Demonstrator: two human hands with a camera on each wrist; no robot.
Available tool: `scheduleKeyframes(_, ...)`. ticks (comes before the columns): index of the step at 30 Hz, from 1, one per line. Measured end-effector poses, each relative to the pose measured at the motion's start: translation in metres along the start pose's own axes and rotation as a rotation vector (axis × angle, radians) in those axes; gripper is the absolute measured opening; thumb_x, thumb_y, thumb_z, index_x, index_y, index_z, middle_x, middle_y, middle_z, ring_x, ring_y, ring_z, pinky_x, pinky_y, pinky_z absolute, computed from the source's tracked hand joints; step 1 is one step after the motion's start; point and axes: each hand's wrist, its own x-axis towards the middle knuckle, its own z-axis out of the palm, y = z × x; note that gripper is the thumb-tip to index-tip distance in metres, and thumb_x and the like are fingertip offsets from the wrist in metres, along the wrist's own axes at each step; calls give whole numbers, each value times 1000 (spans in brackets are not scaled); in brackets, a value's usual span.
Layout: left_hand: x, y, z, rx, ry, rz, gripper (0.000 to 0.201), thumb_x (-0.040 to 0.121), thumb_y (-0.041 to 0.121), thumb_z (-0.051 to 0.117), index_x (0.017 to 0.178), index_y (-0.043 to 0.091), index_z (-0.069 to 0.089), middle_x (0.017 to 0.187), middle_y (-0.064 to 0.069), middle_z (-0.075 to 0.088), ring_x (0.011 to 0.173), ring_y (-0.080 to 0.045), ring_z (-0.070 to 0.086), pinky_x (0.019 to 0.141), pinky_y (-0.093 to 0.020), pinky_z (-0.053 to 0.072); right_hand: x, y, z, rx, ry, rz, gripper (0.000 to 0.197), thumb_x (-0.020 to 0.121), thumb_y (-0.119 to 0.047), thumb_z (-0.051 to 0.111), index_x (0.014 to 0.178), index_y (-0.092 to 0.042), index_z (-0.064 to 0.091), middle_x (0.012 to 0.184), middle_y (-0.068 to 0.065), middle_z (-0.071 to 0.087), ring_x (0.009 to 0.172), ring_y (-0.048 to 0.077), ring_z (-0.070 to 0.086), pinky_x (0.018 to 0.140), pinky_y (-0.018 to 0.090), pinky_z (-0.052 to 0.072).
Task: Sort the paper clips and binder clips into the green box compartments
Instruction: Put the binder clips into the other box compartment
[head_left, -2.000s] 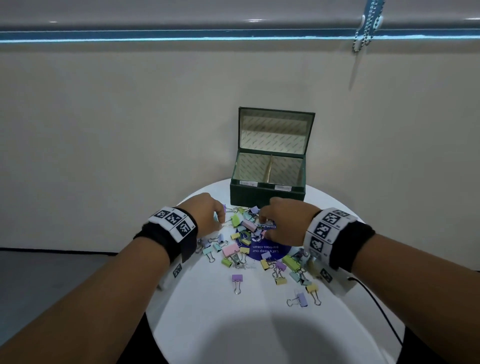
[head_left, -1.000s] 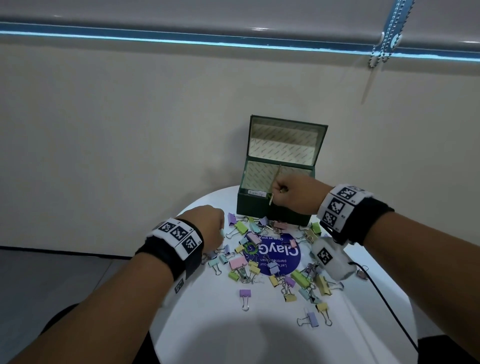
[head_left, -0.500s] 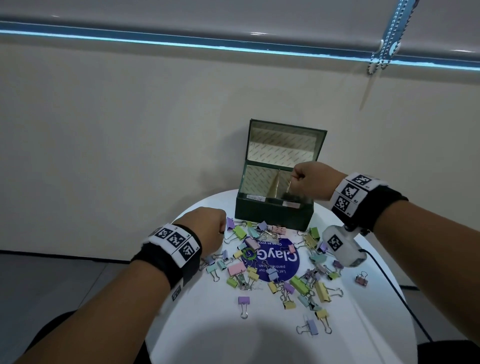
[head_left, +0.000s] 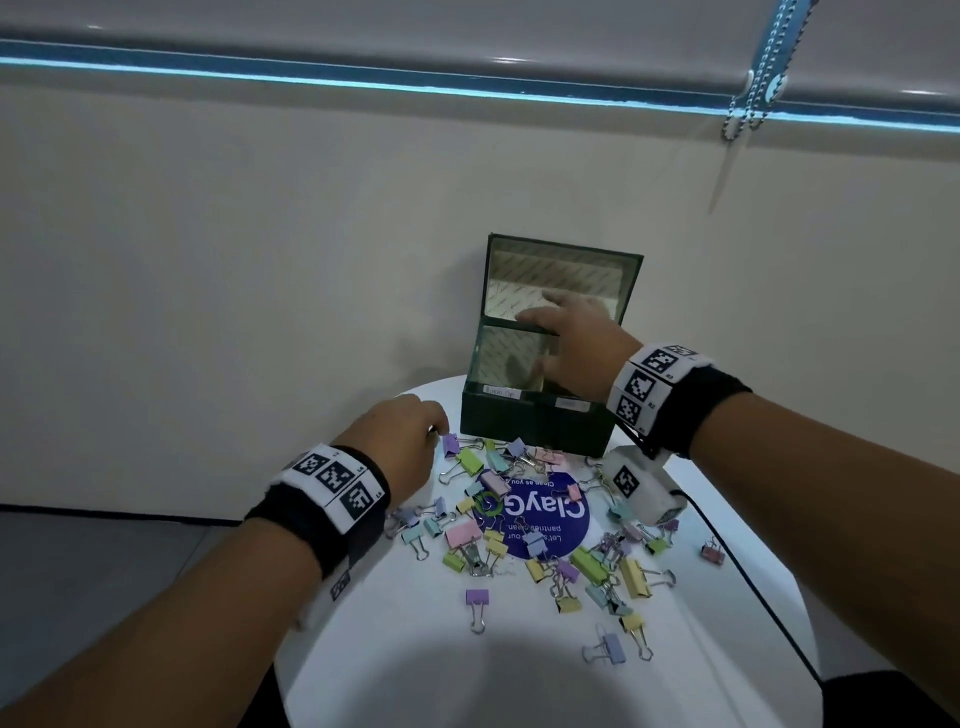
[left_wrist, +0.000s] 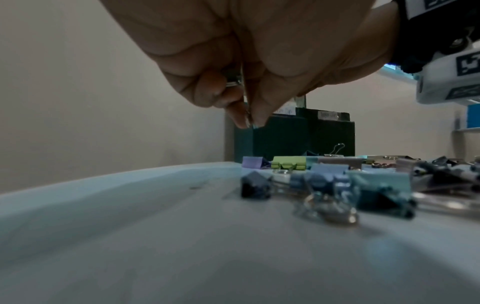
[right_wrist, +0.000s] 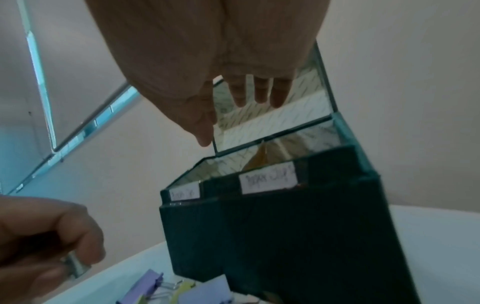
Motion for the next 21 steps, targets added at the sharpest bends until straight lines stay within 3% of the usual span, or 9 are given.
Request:
scheduleKeyframes(2,1,2,-4,-45,21,14,24,100,20,48,116,26,65,111,2,60,101,-17,57,92,-28,46,-13,12,0,-5,102,0,43,88,-22,65,129,-33,62,142,1,50,136,31,38,112,49,34)
scheduleKeyframes(4,5,7,-10,-103,20,31,20,99,21,50,109,29,66,107,5,61,95,-14,57,88,-27,45,-36,25,-1,15,146,-29,27,89,-22,63,115,-29,68,121,-3,58,119,21,47,104,41,43)
scheduleKeyframes(7,19,22,-23,-215,48,4,15,99,22,53,97,34,63,101,9,60,91,-11,55,81,-25,40,-77,41,5,31,8,-74,17,91,-18,63,103,-24,72,97,-10,60,93,10,54,91,34,53)
scheduleKeyframes(9,34,36,-29,-264,89,-11,16,98,19,53,98,31,63,101,8,59,92,-13,55,81,-25,40,-98,48,16,22,-108,-63,18,90,-19,63,102,-27,73,99,-11,64,91,10,57,88,36,54)
scheduleKeyframes(12,58,57,-33,-318,122,-17,16,97,16,54,98,28,64,104,4,63,92,-14,56,81,-24,42,-110,55,33,-14,-209,-2,24,89,-25,61,108,-36,71,112,-12,65,103,11,56,95,37,51)
scheduleKeyframes(14,69,68,-33,-340,84,-8,17,97,17,56,107,24,68,113,0,67,95,-15,59,84,-25,44,-111,55,39,-3,-224,35,30,89,-25,60,114,-39,69,119,-11,63,109,13,53,98,37,49)
scheduleKeyframes(17,75,75,-36,-292,-57,30,33,97,20,57,129,21,64,132,-2,63,116,-17,59,99,-28,43,-110,52,44,46,-191,36,30,91,-25,60,116,-40,69,113,-18,57,107,13,49,94,36,48)
scheduleKeyframes(21,64,67,-45,-213,-6,65,35,96,24,57,131,29,62,133,-2,61,116,-17,59,99,-32,44,-105,54,47,34,-174,2,28,91,-41,61,119,-39,69,123,-15,59,110,15,42,94,38,44)
